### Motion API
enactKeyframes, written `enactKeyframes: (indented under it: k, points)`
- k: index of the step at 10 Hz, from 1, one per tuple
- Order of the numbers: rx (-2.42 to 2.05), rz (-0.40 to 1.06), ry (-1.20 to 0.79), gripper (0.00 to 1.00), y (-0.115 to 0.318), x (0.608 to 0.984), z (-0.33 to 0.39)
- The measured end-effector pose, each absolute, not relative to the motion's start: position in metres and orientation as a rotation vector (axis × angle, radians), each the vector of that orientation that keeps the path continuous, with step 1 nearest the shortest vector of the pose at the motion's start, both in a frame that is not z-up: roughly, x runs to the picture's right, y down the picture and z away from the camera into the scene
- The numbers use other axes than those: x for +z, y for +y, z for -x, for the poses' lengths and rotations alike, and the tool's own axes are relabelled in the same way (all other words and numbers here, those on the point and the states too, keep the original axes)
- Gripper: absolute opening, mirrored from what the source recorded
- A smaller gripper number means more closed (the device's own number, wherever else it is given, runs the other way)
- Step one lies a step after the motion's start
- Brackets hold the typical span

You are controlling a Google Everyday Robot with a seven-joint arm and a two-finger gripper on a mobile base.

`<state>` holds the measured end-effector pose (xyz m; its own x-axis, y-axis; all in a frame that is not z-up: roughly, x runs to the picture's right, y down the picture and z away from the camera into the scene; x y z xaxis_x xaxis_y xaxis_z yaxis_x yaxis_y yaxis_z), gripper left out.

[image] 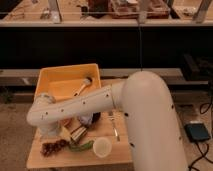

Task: Place grapes in table surface

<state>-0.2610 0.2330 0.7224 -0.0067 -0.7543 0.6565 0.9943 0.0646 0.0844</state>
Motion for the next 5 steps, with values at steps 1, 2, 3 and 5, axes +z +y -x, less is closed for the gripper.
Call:
enactKeyframes:
  k: [1, 2, 3, 5]
  points:
    - [-1.455, 0.446, -0.636, 0.80, 0.222, 0.712, 0.261]
    - [-1.443, 0.420, -0.634, 0.80, 0.212, 0.704, 0.259]
    - [-1.426, 0.398, -0.634, 0.80, 0.203, 0.698, 0.255]
    - [-1.402, 0.387, -0.634, 0.80, 0.198, 0.693, 0.253]
